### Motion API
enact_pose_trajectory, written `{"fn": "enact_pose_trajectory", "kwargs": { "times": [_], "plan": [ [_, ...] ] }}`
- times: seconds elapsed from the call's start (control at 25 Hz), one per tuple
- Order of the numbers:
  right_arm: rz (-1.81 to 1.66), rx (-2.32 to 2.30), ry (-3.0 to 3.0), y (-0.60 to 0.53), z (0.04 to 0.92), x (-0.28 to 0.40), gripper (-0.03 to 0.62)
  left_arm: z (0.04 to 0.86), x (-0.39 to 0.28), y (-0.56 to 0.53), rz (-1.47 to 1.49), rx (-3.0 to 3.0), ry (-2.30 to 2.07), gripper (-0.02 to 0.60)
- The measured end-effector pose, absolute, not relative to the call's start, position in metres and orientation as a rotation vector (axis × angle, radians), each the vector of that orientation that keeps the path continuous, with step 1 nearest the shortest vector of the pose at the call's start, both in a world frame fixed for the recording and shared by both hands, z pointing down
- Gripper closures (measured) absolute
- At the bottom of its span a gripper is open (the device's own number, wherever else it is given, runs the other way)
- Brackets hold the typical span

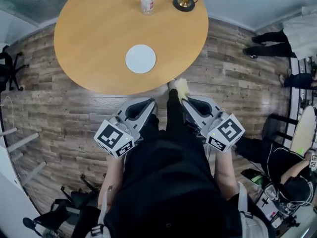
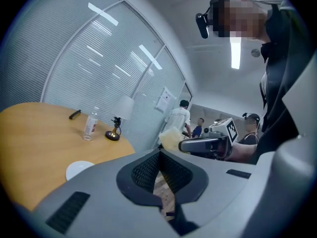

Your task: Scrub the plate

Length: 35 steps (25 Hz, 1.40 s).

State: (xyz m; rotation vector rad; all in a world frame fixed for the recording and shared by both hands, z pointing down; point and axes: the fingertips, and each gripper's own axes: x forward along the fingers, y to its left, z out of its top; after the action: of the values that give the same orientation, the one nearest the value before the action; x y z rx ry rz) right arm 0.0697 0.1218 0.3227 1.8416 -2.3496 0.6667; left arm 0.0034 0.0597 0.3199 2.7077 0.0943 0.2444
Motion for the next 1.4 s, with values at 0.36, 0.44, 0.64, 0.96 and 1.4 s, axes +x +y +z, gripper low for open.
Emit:
{"fn": "enact_pose_trajectory", "kwargs": {
  "times": [0.36, 0.44, 0.64, 0.96, 1.4],
  "plan": [
    [0.624, 1.574, -2.507, 0.050, 0.311, 0.120, 0.568, 0.305, 0.030, 0.007, 0.202, 2.680, -0.241, 0.569],
    [0.613, 1.525, -2.532, 0.036, 0.308, 0.135, 0.568, 0.302, 0.043, -0.002, 0.190, 2.673, -0.291, 0.569],
    [0.628, 1.426, -2.573, 0.008, 0.315, 0.174, 0.569, 0.302, 0.076, -0.015, 0.174, 2.650, -0.393, 0.569],
    [0.711, 1.213, -2.636, -0.025, 0.333, 0.215, 0.569, 0.304, 0.109, -0.021, 0.187, 2.564, -0.585, 0.569],
    [0.808, 0.903, -2.679, -0.082, 0.384, 0.193, 0.569, 0.315, 0.101, -0.034, 0.222, 2.462, -0.805, 0.569]
  ]
}}
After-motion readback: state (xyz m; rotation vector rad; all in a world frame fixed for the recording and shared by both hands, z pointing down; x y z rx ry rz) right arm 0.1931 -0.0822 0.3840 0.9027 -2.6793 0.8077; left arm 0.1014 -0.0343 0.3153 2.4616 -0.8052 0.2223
